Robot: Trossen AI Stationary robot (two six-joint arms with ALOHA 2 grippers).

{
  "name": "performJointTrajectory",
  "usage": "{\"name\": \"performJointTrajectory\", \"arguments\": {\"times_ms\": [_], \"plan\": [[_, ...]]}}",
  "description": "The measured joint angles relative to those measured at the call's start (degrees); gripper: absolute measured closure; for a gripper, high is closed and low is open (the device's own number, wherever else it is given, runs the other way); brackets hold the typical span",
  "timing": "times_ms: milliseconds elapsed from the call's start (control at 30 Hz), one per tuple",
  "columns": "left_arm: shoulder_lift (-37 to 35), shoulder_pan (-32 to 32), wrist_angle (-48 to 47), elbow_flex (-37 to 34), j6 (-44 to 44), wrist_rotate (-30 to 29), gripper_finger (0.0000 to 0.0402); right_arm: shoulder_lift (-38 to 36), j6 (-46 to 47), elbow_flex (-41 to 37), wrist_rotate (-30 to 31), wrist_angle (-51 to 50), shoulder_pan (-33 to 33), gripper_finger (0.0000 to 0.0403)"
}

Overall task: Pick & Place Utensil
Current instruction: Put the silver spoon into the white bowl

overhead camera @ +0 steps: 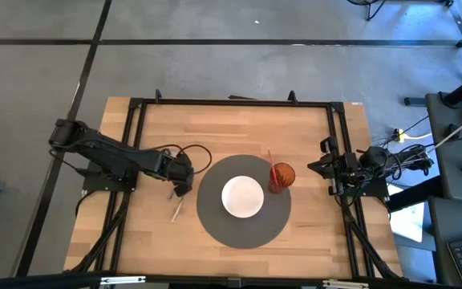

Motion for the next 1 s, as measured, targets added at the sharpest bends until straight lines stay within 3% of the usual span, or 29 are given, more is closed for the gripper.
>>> {"name": "performJointTrajectory", "arguments": {"times_ms": [200, 367, 1000], "plan": [[2.38, -0.08, -2.5, 0.0, -6.13, 3.9, 0.0264, 0.0, -0.03, 0.0, 0.0, 0.0, 0.0, 0.0382], [4.43, -0.05, -1.53, 0.0, -5.67, 4.53, 0.0249, 0.0, -0.04, 0.02, 0.0, -0.02, 0.0, 0.0382], [10.53, 4.62, 1.44, -1.25, -1.14, 6.23, 0.0251, 0.0, -0.06, 0.04, 0.0, -0.22, 0.0, 0.0382]]}}
